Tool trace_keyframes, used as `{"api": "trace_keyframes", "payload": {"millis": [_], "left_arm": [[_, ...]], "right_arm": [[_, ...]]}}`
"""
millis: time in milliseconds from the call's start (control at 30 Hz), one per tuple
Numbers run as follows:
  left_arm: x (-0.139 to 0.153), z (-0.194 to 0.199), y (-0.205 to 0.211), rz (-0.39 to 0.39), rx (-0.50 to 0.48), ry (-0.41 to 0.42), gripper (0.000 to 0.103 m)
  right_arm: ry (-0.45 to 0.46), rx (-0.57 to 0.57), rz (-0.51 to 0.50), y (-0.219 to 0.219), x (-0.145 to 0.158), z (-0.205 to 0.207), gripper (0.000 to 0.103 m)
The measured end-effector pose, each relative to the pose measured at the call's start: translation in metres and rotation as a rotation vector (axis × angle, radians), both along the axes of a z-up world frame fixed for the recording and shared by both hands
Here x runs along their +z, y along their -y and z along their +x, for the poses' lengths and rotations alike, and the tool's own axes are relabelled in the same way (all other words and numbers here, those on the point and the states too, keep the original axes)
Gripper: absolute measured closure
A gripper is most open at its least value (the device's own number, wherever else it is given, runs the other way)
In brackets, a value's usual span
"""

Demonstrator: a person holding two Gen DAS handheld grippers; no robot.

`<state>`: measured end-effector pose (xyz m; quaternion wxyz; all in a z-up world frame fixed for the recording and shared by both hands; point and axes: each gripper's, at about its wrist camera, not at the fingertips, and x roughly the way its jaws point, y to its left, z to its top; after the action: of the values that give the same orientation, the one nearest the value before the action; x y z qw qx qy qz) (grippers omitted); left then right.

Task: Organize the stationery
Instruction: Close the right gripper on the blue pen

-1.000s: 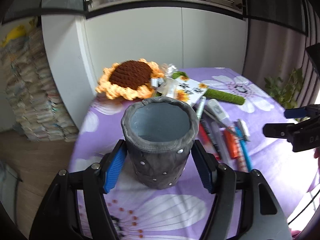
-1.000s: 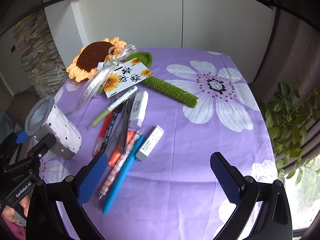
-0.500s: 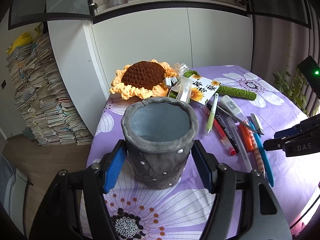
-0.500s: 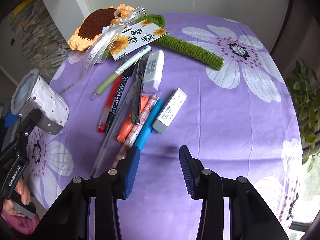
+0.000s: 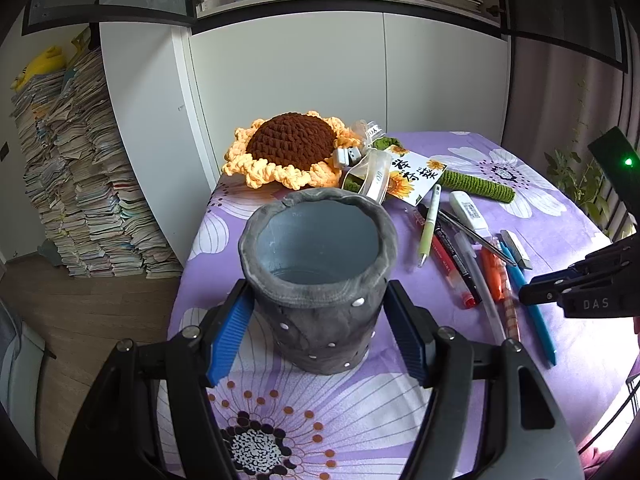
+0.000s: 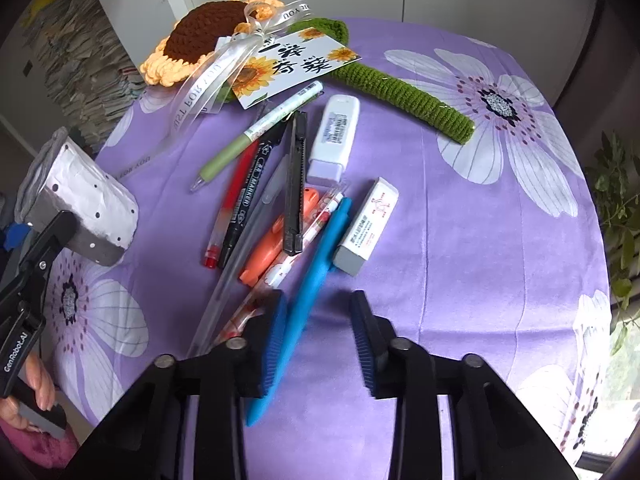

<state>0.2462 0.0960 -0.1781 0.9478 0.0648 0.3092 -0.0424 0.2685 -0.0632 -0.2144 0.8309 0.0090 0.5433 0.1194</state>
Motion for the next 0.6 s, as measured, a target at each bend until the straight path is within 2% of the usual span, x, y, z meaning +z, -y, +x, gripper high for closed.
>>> {"api": "trace_keyframes", "payload": {"millis": [33, 167, 467, 600], "left_arm": [[0.0, 0.0, 0.0, -0.003, -0.004, 0.0, 0.036], [-0.001, -0.001, -0.002, -0.011, -0.014, -0.002, 0.036], [0.0, -0.001, -0.003, -0.022, -0.023, -0.005, 0.036], [0.003, -0.003, -0.003, -0.033, -0.029, -0.004, 0.036]], "right_arm": [[-0.001, 0.012, 0.006, 0.0, 0.001, -0.001, 0.089], [0.034, 0.046, -0.131, 0.0, 0.002, -0.008, 0.092], [-0.039, 0.132, -0.159, 0.014, -0.004, -0.024, 0.092], [-0.043, 0.105, -0.111, 0.015, -0.001, -0.015, 0.084]]}}
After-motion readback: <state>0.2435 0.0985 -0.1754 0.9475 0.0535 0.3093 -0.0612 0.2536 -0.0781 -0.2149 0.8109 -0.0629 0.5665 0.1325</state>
